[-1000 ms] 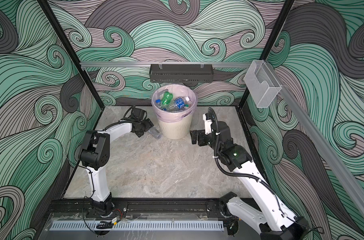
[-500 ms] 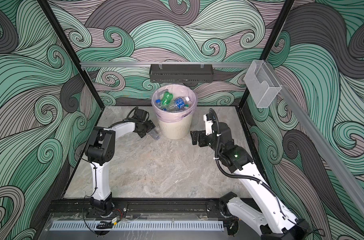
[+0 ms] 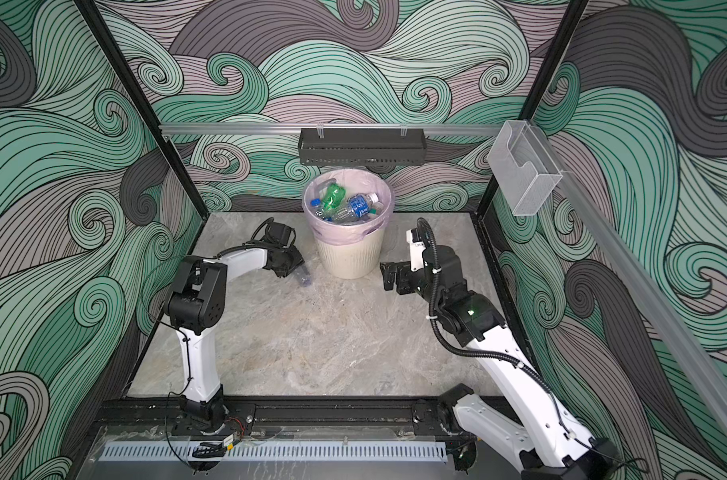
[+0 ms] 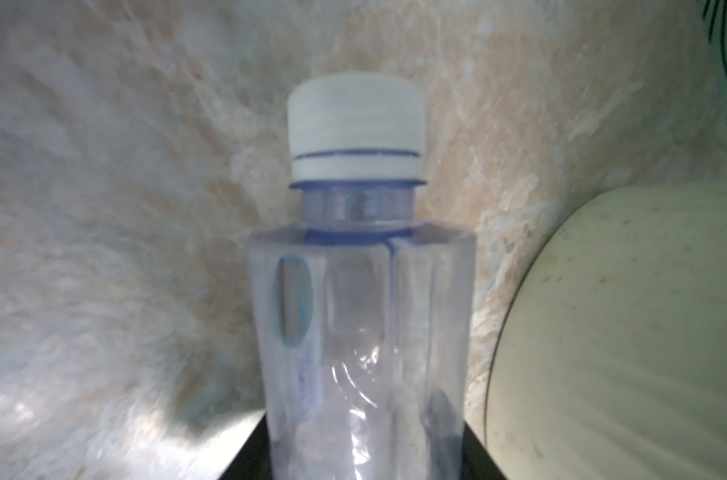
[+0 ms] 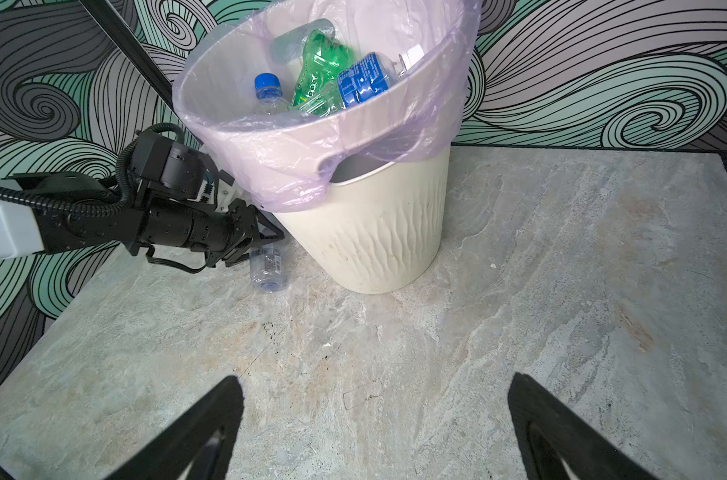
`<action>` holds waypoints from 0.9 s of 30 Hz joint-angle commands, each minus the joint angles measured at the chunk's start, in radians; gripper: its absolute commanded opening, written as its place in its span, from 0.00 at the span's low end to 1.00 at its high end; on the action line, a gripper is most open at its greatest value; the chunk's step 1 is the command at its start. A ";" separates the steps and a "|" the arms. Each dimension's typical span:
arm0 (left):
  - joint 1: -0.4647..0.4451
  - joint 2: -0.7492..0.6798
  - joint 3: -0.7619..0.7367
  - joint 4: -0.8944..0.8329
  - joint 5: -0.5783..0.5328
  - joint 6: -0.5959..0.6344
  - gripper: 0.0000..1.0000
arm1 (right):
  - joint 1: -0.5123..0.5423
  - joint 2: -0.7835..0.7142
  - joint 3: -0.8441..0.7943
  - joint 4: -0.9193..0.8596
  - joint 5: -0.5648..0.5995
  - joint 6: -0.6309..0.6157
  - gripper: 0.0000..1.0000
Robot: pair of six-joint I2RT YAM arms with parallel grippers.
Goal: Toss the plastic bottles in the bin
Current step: 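Grasp the clear bottle lying against the bin with the left gripper, then lift the clear bottle with the left gripper and drop it into the bin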
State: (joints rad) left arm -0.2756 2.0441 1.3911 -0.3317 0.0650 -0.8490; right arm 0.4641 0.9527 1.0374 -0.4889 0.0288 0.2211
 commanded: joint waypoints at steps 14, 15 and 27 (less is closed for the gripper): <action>0.007 -0.593 -0.374 -0.018 0.008 0.382 0.48 | -0.011 0.005 -0.021 0.027 0.021 0.009 1.00; 0.007 -0.652 -0.411 -0.011 0.017 0.403 0.48 | -0.009 0.003 -0.025 0.027 0.021 0.010 1.00; -0.020 -1.022 -0.644 0.036 0.167 0.516 0.50 | -0.013 0.020 -0.050 0.046 -0.009 0.049 1.00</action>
State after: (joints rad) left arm -0.2840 1.0679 0.7383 -0.3264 0.1825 -0.3817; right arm 0.4549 0.9672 0.9920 -0.4667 0.0254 0.2489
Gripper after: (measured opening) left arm 0.503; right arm 0.996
